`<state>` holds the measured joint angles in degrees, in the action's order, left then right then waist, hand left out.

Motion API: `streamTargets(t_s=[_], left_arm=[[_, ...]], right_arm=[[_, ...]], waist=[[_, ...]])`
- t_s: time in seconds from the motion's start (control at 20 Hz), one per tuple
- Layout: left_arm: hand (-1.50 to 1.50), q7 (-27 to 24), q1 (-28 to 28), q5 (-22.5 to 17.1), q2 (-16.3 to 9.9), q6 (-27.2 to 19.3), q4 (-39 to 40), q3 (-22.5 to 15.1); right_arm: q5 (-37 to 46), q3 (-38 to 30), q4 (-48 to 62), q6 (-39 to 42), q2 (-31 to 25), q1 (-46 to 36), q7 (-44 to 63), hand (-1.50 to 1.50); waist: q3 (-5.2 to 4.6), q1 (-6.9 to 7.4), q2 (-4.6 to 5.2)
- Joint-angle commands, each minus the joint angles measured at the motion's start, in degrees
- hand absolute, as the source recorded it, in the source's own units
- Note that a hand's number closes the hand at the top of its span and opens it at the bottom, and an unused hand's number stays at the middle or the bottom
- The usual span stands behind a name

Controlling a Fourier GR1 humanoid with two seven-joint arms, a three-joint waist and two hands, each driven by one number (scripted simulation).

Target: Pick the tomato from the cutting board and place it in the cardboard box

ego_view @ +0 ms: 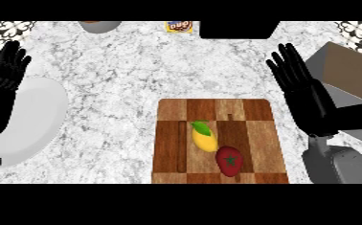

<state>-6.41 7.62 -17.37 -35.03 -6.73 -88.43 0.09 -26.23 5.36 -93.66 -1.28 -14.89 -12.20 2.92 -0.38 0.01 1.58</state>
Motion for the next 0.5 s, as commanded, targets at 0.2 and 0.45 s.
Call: streamTargets(t_s=[0.2,0.45], left_arm=[[0.0,-0.3,4.09,6.14,0.91,2.96,-0.99,-7.9],[0.0,-1.52,3.05,9.94,6.04,3.41,-0.61,-15.27]], right_arm=[[-4.24,-4.57,-8.37,15.59,-12.79,-11.91,0.04,-1.5],[9.54,-3.42,-1.71,26.52,-21.82,-8.7,-13.61,-1.5]], waist=[[0.45,-1.22,-1.75],[0.52,-0.21,-1.08]])
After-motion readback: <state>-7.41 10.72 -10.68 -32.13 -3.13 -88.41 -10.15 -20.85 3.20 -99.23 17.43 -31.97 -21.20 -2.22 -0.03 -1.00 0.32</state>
